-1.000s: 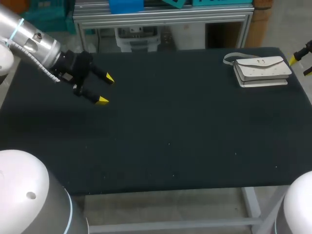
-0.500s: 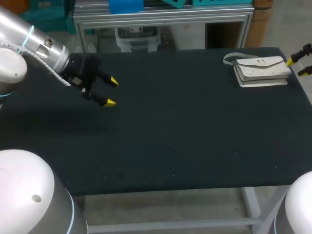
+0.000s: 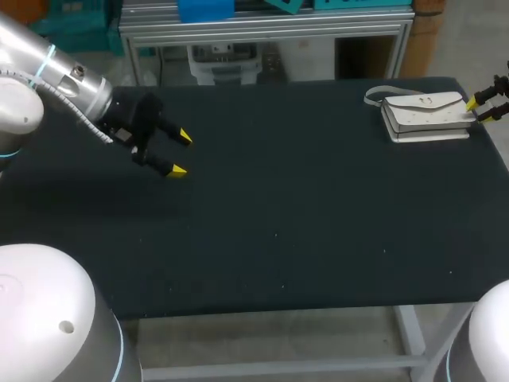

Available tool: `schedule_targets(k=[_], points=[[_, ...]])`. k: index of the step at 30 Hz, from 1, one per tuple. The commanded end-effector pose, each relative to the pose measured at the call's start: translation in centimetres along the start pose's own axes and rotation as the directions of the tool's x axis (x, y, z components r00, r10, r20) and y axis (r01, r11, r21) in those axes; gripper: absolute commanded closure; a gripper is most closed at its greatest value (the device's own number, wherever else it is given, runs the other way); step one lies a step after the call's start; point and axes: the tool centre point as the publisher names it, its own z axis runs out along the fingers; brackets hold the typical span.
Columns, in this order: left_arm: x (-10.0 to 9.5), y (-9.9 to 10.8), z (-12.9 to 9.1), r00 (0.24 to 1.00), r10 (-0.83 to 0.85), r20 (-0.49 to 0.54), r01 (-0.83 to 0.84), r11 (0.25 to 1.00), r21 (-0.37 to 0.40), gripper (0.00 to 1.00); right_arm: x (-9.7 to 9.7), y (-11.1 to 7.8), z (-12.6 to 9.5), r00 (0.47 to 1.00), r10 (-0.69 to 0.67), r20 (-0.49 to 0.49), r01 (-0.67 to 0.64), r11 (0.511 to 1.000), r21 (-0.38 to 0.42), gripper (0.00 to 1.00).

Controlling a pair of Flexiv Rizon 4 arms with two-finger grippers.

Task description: Pick up the bag, open it, inspect its contents, close it, and place it on the opposite side

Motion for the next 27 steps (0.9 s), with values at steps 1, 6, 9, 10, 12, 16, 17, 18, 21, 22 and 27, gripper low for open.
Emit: schedule_targets(k=[1, 6, 9, 10, 12, 16, 17, 18, 21, 22, 27], points=[[0.2, 0.1, 0.0, 1.0, 0.002, 0.0, -0.002, 1.0, 0.001, 0.0, -1.2, 1.8, 0.6, 0.999, 0.005, -0.045, -0.003, 0.999, 0.036, 0.49], [0.3, 0.2, 0.1, 1.0, 0.002, -0.004, -0.003, 1.0, -0.003, 0.0, -1.1, 2.9, 1.2, 0.998, 0.0, -0.055, 0.001, 0.999, 0.034, 0.52], [0.3, 0.3, 0.2, 1.0, 0.0, -0.005, 0.0, 1.0, -0.005, 0.0, -0.9, 3.4, 1.6, 0.998, -0.004, -0.063, 0.006, 0.999, 0.033, 0.54], [0.3, 0.3, 0.2, 1.0, -0.001, -0.006, 0.001, 1.0, -0.006, 0.0, -0.7, 3.6, 1.7, 0.998, -0.006, -0.062, 0.008, 0.999, 0.032, 0.54], [0.3, 0.3, 0.3, 1.0, -0.002, -0.007, 0.002, 1.0, -0.005, 0.0, -0.5, 3.9, 1.9, 0.998, -0.012, -0.061, 0.015, 0.999, 0.033, 0.56], [0.4, 0.4, 0.3, 1.0, -0.006, -0.009, 0.006, 1.0, 0.0, 0.0, -0.6, 4.2, 2.4, 0.998, -0.011, -0.067, 0.014, 0.999, 0.043, 0.67], [0.4, 0.5, 0.3, 1.0, -0.006, -0.009, 0.006, 1.0, 0.002, 0.0, -0.6, 4.2, 2.7, 0.997, -0.008, -0.07, 0.011, 0.999, 0.047, 0.82], [0.5, 0.5, 0.3, 1.0, -0.005, -0.01, 0.005, 1.0, 0.002, 0.0, -0.6, 4.1, 3.0, 0.997, -0.007, -0.073, 0.011, 0.999, 0.05, 0.97], [0.7, 0.6, 0.2, 1.0, -0.005, -0.012, 0.005, 1.0, 0.001, 0.0, -0.2, 3.5, 3.6, 0.996, -0.013, -0.086, 0.019, 0.998, 0.059, 1.0], [0.7, 0.7, 0.2, 1.0, -0.005, -0.012, 0.005, 1.0, 0.0, 0.0, -0.1, 3.3, 3.7, 0.996, -0.014, -0.089, 0.02, 0.998, 0.059, 1.0], [1.0, 0.9, 0.2, 1.0, -0.003, -0.008, 0.003, 1.0, -0.014, 0.0, 1.1, 1.9, 4.3, 0.994, -0.037, -0.104, 0.044, 0.997, 0.06, 1.0]])
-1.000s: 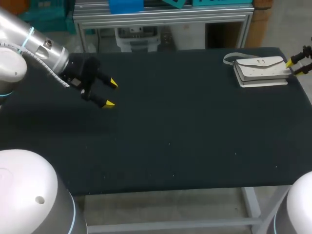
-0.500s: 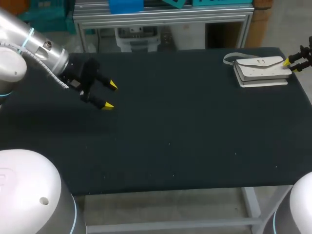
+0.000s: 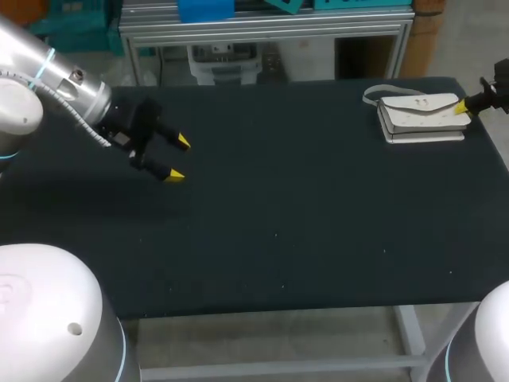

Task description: Pick up the bag, open it, inspect its contents, close it, and place it on the opposite side

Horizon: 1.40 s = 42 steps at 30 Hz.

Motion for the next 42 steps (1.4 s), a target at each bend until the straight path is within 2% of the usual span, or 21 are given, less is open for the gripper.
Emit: schedule_targets(k=[1, 12, 19, 24, 40, 42], points=[[0.2, 0.1, 0.1, 1.0, 0.0, 0.009, 0.0, 1.0, -0.007, 0.0, 0.3, -0.4, 0.5, 0.999, -0.011, -0.035, 0.015, 0.993, 0.118, 1.0], [-0.1, 0.6, 0.4, 0.999, -0.016, 0.048, 0.017, 0.999, -0.036, 0.0, 5.2, -4.4, 2.7, 0.994, -0.069, -0.086, 0.078, 0.991, 0.106, 1.0], [-0.1, 0.6, 0.4, 0.999, -0.016, 0.048, 0.017, 0.999, -0.036, 0.0, 9.1, -7.9, 5.8, 0.989, -0.09, -0.116, 0.103, 0.988, 0.117, 1.0], [-0.1, 0.6, 0.4, 0.999, -0.016, 0.048, 0.017, 0.999, -0.036, 0.0, 11.0, -10.8, 6.9, 0.986, -0.01, -0.165, 0.022, 0.997, 0.073, 1.0], [-0.1, 0.6, 0.4, 0.999, -0.016, 0.048, 0.017, 0.999, -0.036, 0.0, 11.0, -10.8, 6.9, 0.986, -0.01, -0.165, 0.022, 0.997, 0.073, 1.0], [-0.1, 0.6, 0.4, 0.999, -0.016, 0.048, 0.017, 0.999, -0.036, 0.0, 12.8, -12.0, 8.1, 0.993, -0.002, -0.121, 0.009, 0.998, 0.055, 1.0]])
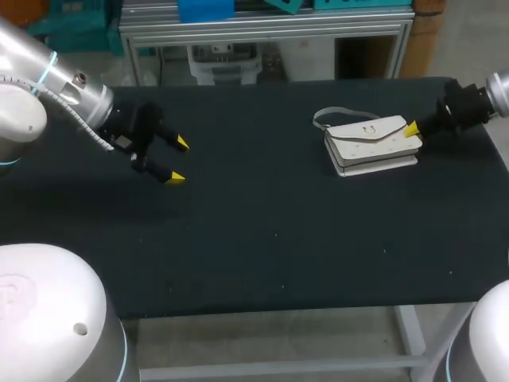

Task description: Pick up the bag, open it, inspect its contents, close it, and place it on the opposite side

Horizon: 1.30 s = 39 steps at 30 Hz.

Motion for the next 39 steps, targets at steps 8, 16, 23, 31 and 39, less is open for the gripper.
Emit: schedule_targets(k=[8, 16, 23, 31, 39], points=[[0.1, 0.1, 0.1, 1.0, 0.001, 0.004, -0.001, 1.0, 0.002, 0.0, 6.6, -6.1, 6.6, 1.0, 0.002, -0.016, -0.004, 0.991, -0.132, 1.0], [0.1, 0.1, 0.1, 1.0, 0.001, 0.004, -0.001, 1.0, 0.002, 0.0, 9.6, -10.2, 9.4, 1.0, 0.009, -0.024, -0.014, 0.98, -0.201, 1.0], [0.1, 0.1, 0.1, 1.0, 0.001, 0.004, -0.001, 1.0, 0.002, 0.0, 11.0, -13.1, 12.5, 0.998, 0.06, -0.018, -0.062, 0.951, -0.303, 1.0], [0.1, 0.1, 0.1, 1.0, 0.001, 0.004, -0.001, 1.0, 0.002, 0.0, 12.4, -14.3, 14.2, 0.995, 0.095, -0.041, -0.103, 0.877, -0.47, 1.0], [0.1, 0.1, 0.1, 1.0, 0.001, 0.004, -0.001, 1.0, 0.002, 0.0, 14.5, -13.2, 15.9, 0.996, 0.06, -0.07, -0.085, 0.889, -0.449, 1.0]])
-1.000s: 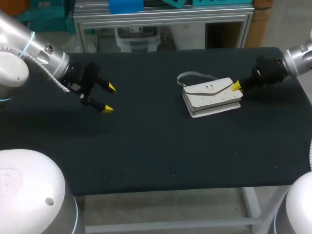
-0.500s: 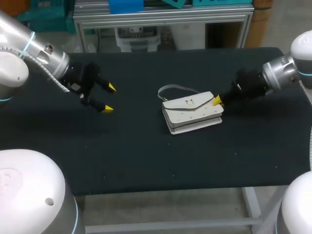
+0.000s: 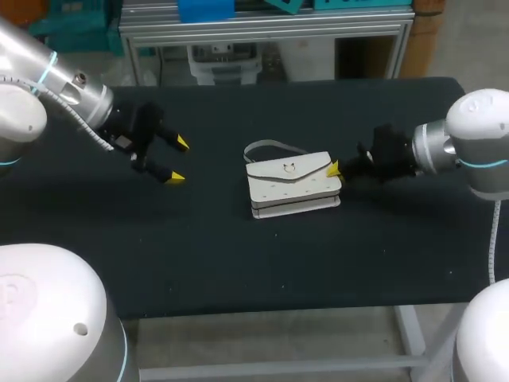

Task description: Pick up the bag, open it, inspect its contents, close it, and place it on the opposite side

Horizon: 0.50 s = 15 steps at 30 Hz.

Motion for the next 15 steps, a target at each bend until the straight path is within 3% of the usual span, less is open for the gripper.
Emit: schedule_targets(k=[1, 9, 15], points=[[0.1, 0.1, 0.1, 1.0, 0.001, 0.003, -0.001, 1.0, 0.003, 0.0, 0.7, 0.1, 1.4, 1.0, -0.005, -0.015, 0.001, 0.953, -0.303, 1.0], [0.1, 0.1, 0.1, 1.0, 0.001, 0.003, -0.001, 1.0, 0.003, 0.0, 1.8, 0.5, 3.7, 0.999, -0.019, -0.037, 0.01, 0.975, -0.221, 1.0], [0.1, 0.1, 0.1, 1.0, 0.001, 0.003, -0.001, 1.0, 0.003, 0.0, 2.2, 1.3, 5.0, 0.996, -0.025, -0.082, 0.015, 0.993, -0.116, 1.0]])
